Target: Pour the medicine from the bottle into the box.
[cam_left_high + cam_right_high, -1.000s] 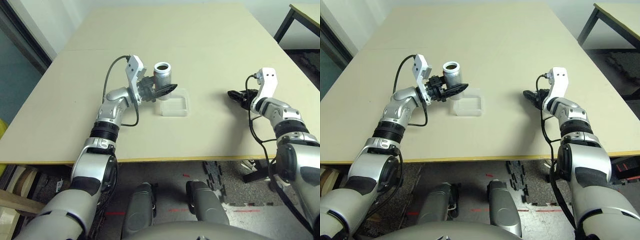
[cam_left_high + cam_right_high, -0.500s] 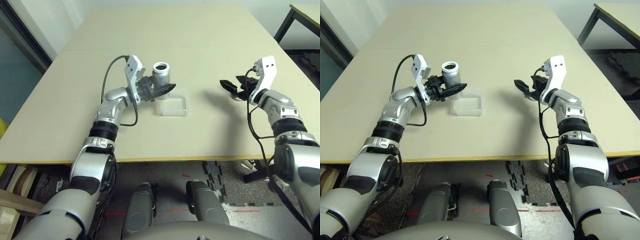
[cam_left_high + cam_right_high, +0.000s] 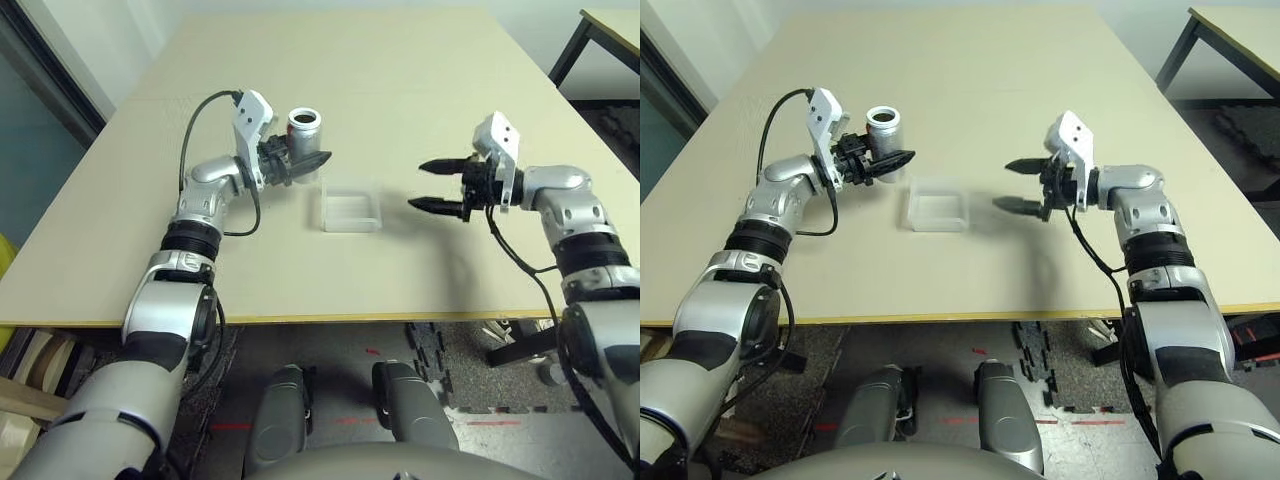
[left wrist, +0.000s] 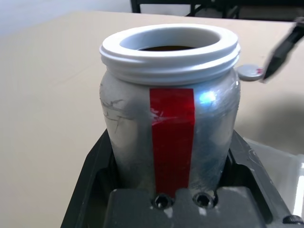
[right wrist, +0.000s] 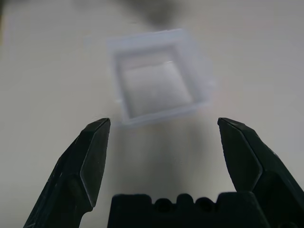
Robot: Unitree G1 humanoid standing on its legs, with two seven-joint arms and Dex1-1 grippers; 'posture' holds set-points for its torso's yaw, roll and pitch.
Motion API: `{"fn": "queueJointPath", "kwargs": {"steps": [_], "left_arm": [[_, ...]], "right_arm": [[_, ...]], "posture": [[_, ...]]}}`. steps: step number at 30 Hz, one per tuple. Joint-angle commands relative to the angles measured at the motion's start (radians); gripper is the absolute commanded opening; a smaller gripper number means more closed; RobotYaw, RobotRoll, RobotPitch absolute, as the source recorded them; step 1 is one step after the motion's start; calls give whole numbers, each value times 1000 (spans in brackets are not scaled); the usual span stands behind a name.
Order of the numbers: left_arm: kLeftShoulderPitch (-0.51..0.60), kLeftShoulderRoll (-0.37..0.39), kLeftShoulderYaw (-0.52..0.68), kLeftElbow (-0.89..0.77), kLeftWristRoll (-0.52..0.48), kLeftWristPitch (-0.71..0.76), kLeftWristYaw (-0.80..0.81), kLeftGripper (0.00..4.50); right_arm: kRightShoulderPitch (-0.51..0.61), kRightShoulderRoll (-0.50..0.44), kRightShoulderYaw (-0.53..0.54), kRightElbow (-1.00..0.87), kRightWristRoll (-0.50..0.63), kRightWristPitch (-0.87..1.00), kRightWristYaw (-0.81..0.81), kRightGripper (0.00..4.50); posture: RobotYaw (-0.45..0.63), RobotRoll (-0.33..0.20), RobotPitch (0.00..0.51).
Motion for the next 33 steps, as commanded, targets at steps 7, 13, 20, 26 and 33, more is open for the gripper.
{"fn": "queueJointPath", "kwargs": {"steps": [7, 13, 20, 26, 33], "left_arm": [[-53, 20, -7, 89, 52, -44, 1, 2650], [-68, 31, -27, 114, 98, -74, 10, 2650], [-152, 69, -217, 162, 378, -237, 229, 2650], [-294, 117, -604, 188, 871, -513, 611, 2650], [-442, 50, -915, 277, 1227, -595, 906, 2650]], "right_arm": [[18, 20, 8, -36, 22, 50, 29, 4500], [7, 38, -7, -14, 45, 67, 9, 4500], [-9, 53, -21, 21, 53, 62, -19, 4500], [-30, 70, -43, 70, 68, 65, -41, 4500], [-68, 93, -61, 136, 74, 52, -58, 4500]], "posture": [[-202, 0, 87], [-203, 0, 86], [-201, 0, 82], [-184, 0, 78], [-166, 0, 75]]}}
